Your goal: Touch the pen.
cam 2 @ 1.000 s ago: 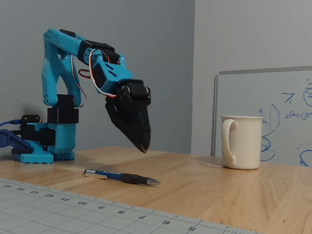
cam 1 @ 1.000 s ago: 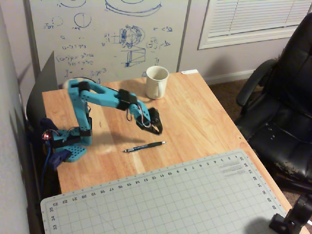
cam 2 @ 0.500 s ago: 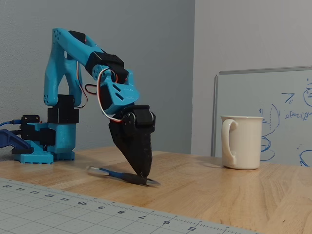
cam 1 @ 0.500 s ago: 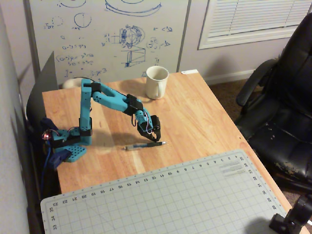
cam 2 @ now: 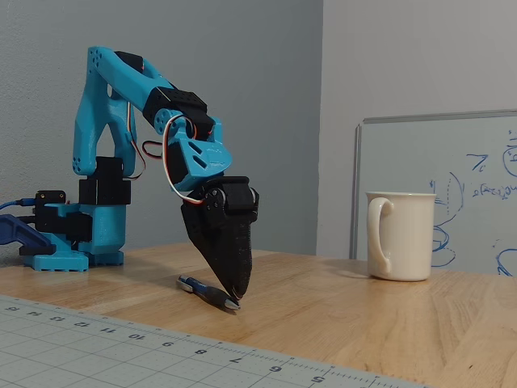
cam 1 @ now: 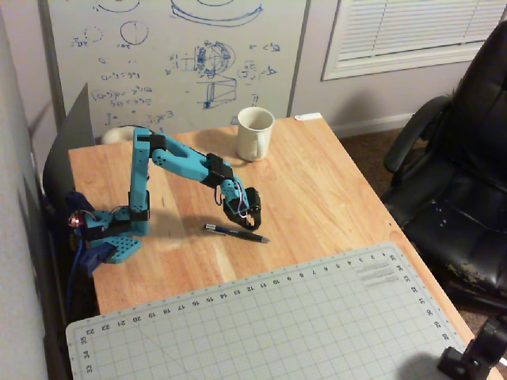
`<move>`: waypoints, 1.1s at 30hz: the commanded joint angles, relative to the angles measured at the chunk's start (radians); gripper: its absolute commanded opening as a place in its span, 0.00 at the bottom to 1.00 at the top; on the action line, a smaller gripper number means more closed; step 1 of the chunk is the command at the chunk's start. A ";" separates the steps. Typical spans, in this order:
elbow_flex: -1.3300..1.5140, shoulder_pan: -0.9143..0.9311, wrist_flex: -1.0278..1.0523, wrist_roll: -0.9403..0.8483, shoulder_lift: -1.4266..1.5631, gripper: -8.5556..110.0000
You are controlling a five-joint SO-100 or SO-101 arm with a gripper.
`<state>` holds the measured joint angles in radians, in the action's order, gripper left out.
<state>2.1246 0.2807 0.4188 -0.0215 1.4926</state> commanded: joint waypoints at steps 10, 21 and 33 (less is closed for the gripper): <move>-0.052 0.006 0.075 -0.005 0.222 0.08; -0.021 0.060 0.101 -0.005 0.207 0.08; 0.038 0.060 0.100 -0.005 0.206 0.08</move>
<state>2.1706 0.3329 0.5139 -0.0215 1.6337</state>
